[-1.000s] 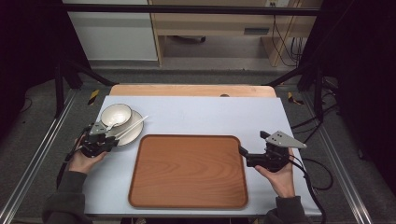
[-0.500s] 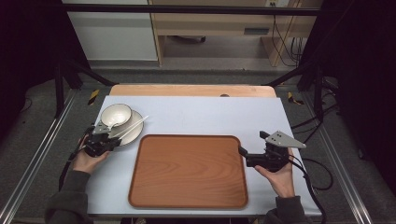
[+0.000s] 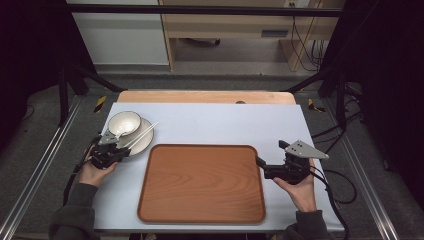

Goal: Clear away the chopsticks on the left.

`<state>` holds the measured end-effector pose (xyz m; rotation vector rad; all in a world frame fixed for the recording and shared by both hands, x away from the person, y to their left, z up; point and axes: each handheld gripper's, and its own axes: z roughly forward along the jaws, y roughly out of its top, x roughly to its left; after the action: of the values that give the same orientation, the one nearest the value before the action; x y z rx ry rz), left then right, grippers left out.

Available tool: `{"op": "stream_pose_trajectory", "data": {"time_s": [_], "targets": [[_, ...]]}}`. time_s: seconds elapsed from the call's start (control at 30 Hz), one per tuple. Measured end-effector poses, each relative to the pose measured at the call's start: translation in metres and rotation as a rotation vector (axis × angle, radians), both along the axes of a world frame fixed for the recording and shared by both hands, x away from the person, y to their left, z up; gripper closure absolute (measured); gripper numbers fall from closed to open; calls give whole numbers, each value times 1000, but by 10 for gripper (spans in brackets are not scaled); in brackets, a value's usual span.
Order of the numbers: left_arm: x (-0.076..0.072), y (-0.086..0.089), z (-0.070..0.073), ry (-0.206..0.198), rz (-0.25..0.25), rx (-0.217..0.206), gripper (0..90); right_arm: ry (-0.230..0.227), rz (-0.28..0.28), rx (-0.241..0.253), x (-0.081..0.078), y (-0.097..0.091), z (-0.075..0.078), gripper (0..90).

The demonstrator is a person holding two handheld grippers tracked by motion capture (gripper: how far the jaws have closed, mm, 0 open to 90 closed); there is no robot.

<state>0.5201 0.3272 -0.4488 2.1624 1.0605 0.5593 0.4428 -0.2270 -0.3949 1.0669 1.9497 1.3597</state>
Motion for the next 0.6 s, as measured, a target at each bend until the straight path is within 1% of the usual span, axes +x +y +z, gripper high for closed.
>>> {"op": "stream_pose_trajectory", "data": {"time_s": [0.07,0.2,0.23,0.33,0.37,0.47,0.53,0.6], "targets": [[-2,-2,2,3,-1,-7,841,0,-3,0,0,0,0,33],[-6,-4,6,-13,0,-16,840,1,-2,-2,0,0,0,33],[-9,-6,9,-15,-8,-27,840,1,-1,-2,0,0,0,32],[-13,-8,13,-25,-5,-19,840,-2,-3,2,-1,-1,1,31],[-18,-10,17,-30,-2,-30,840,-5,-5,2,-1,-1,1,30],[-28,-16,24,-46,6,-37,840,-6,-8,6,-2,-2,2,28],[-35,-22,29,-54,12,-42,840,-6,-7,3,-2,-2,2,28],[-41,-30,33,-66,21,-56,840,-6,-6,3,-2,-1,2,27]]}}
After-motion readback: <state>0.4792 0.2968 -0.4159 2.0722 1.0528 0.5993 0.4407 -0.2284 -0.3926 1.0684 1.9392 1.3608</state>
